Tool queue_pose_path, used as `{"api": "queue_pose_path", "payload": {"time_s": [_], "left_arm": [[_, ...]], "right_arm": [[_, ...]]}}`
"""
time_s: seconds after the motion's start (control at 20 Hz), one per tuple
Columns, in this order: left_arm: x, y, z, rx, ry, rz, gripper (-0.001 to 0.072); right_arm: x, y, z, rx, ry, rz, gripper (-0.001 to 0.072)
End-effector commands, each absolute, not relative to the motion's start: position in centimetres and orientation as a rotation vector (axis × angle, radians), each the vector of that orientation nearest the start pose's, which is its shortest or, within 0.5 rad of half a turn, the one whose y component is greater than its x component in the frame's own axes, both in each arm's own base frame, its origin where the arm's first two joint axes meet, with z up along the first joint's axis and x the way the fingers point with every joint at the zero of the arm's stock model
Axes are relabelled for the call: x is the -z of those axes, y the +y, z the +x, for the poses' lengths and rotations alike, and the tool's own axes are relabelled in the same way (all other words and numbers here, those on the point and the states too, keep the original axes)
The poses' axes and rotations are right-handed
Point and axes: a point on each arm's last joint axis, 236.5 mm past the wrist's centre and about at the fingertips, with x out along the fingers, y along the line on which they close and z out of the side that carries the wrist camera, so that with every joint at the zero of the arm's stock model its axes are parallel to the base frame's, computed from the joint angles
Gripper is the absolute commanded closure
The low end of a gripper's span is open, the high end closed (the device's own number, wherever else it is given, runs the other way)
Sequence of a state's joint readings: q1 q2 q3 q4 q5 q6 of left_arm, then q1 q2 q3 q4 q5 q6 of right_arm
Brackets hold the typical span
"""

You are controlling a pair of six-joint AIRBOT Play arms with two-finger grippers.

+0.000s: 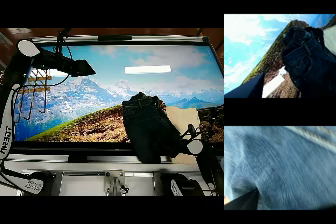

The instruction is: Fold the shirts.

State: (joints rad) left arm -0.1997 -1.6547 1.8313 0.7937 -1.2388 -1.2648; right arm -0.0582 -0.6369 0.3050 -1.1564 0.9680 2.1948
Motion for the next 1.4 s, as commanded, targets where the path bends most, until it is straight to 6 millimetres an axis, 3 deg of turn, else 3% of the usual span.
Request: {"api": "queue_pose_path", "payload": {"time_s": [0.0,0.05,0.2,0.3,0.45,0.55,0.6,0.7,0.9,1.1,1.35], "left_arm": [[-14.9,-25.5,47.1,0.85,0.945,-0.259,0.0203],[-14.9,-25.5,47.1,0.85,0.945,-0.259,0.0203],[-14.9,-25.5,47.1,0.849,0.944,-0.26,0.0203],[-14.9,-25.5,47.1,0.849,0.944,-0.26,0.0203],[-15.0,-25.5,47.2,0.846,0.938,-0.261,0.0203],[-15.0,-25.5,47.2,0.847,0.939,-0.261,0.0203],[-15.0,-25.5,47.1,0.849,0.943,-0.26,0.0203],[-14.8,-25.5,46.8,0.855,0.954,-0.257,0.0203],[-14.8,-25.2,46.6,0.857,0.967,-0.255,0.0203],[-14.8,-25.1,46.6,0.855,0.965,-0.255,0.0203],[-14.8,-25.1,46.7,0.857,0.963,-0.253,0.0203]], "right_arm": [[7.9,7.0,25.0,0.29,1.153,1.045,0.0517],[7.1,6.8,26.3,0.276,1.114,1.041,0.0618],[0.7,5.2,30.7,0.182,0.977,0.911,0.062],[-5.7,3.7,33.2,0.136,0.88,0.844,0.062],[-14.8,-0.8,35.6,0.164,0.721,0.791,0.062],[-18.8,-4.2,36.6,0.202,0.652,0.757,0.062],[-19.8,-5.8,37.0,0.23,0.636,0.758,0.062],[-20.0,-8.9,37.1,0.296,0.639,0.771,0.062],[-17.0,-13.7,34.9,0.438,0.728,0.837,0.0619],[-13.1,-13.1,30.9,0.488,0.974,0.824,0.0619],[-9.1,-11.4,23.0,0.544,1.349,0.745,0.0619]]}}
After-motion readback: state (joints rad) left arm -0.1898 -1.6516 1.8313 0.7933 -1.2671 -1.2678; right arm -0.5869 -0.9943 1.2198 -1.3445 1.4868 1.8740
